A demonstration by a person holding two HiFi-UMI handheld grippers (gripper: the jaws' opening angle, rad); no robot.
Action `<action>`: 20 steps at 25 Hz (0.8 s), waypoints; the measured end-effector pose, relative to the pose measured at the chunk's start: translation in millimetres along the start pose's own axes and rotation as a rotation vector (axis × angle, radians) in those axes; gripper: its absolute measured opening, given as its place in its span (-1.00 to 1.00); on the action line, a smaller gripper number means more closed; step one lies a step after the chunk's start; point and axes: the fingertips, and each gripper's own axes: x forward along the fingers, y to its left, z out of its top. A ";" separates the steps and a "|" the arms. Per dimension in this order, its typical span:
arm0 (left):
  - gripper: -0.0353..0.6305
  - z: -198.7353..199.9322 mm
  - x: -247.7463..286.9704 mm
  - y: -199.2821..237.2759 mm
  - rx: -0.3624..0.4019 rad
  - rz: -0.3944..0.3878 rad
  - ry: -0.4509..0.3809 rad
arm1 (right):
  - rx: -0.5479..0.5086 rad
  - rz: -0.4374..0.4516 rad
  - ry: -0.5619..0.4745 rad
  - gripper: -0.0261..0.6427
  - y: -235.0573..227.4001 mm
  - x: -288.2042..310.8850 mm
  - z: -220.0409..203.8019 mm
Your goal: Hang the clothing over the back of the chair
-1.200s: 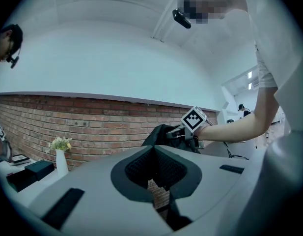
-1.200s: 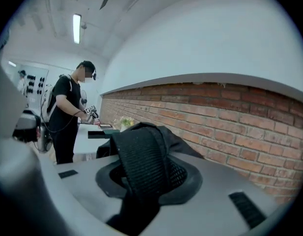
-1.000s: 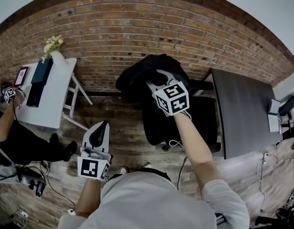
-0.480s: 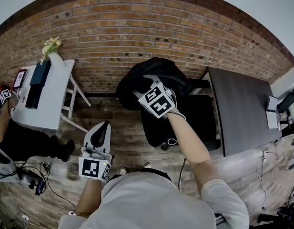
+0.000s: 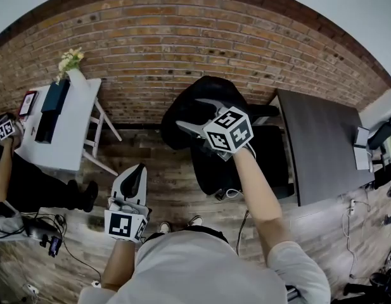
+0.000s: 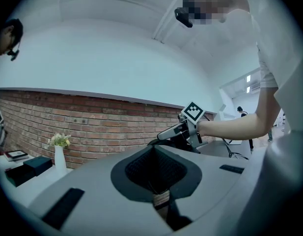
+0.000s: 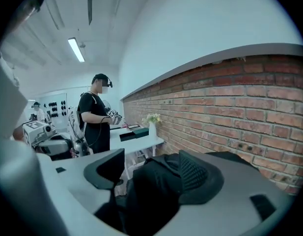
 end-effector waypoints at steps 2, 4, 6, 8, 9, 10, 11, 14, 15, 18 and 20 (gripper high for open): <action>-0.82 1.0 -1.2 -0.2 0.001 -0.007 -0.003 | -0.001 -0.026 -0.021 0.07 -0.9 -5.9 3.0; -0.82 1.6 -1.7 -1.9 0.002 -0.017 -0.005 | -0.001 -0.052 -0.037 0.07 -1.9 -13.0 4.3; -0.82 1.1 -2.8 -4.8 0.002 -0.030 -0.004 | -0.001 -0.077 -0.047 0.07 -1.7 -19.5 3.5; -0.82 0.0 -4.7 -7.2 -0.001 -0.042 0.000 | -0.008 -0.104 -0.050 0.07 -1.3 -24.6 1.6; -0.82 -0.4 -5.5 -8.0 -0.003 -0.048 0.001 | -0.010 -0.118 -0.052 0.07 -1.5 -27.0 0.9; -0.82 -0.8 -6.1 -8.6 -0.005 -0.054 0.002 | -0.010 -0.136 -0.057 0.07 -2.7 -29.7 0.6; -0.82 -1.3 -6.6 -9.3 -0.006 -0.060 0.002 | -0.005 -0.157 -0.067 0.07 -4.8 -32.9 0.7; -0.82 -4.8 -8.9 -12.3 -0.015 -0.077 0.005 | 0.048 -0.222 -0.126 -0.18 -14.0 -47.4 2.2; -0.82 -6.3 -10.2 -13.8 -0.020 -0.083 0.007 | 0.076 -0.238 -0.152 -0.26 -16.7 -53.6 2.8; -0.82 -11.3 -15.4 -16.9 -0.032 -0.103 0.016 | 0.144 -0.298 -0.216 -0.41 -24.0 -72.5 4.1; -0.82 -15.9 -19.4 -17.1 -0.039 -0.114 0.020 | 0.173 -0.354 -0.238 -0.55 -28.5 -83.7 1.4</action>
